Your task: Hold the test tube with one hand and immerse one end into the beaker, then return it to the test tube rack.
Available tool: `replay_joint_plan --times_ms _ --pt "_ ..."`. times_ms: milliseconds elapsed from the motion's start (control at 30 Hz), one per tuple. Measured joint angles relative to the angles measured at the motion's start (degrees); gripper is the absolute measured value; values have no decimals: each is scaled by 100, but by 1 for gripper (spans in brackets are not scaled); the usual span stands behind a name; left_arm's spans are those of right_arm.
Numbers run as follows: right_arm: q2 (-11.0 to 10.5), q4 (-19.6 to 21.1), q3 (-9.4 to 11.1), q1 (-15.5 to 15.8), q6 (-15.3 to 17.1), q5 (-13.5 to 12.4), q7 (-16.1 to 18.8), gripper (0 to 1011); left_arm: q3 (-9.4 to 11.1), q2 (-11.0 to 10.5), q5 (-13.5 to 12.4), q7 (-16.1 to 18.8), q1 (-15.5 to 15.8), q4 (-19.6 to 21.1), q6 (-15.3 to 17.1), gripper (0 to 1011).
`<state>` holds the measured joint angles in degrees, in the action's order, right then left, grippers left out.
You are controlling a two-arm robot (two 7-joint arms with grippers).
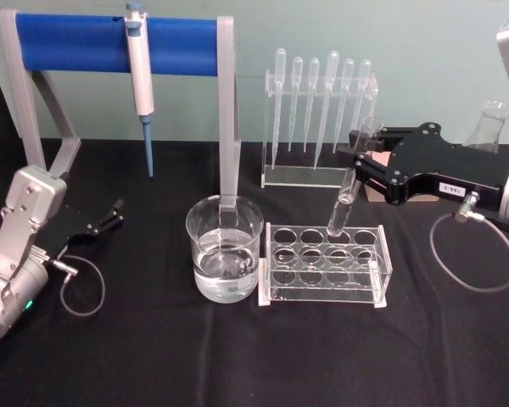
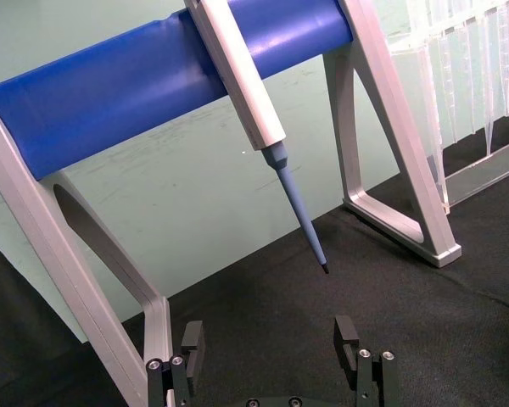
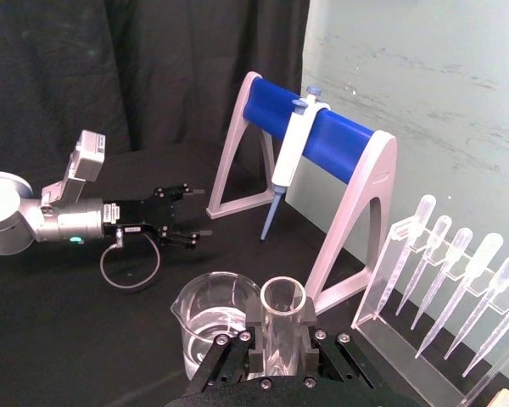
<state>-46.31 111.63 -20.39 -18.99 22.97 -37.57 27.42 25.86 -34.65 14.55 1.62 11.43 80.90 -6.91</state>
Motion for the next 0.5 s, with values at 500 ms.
replay_joint_plan --times_ms 500 --pt "0 0 0 0 0 0 0 241 0 0 0 0 0 0 0 1000"
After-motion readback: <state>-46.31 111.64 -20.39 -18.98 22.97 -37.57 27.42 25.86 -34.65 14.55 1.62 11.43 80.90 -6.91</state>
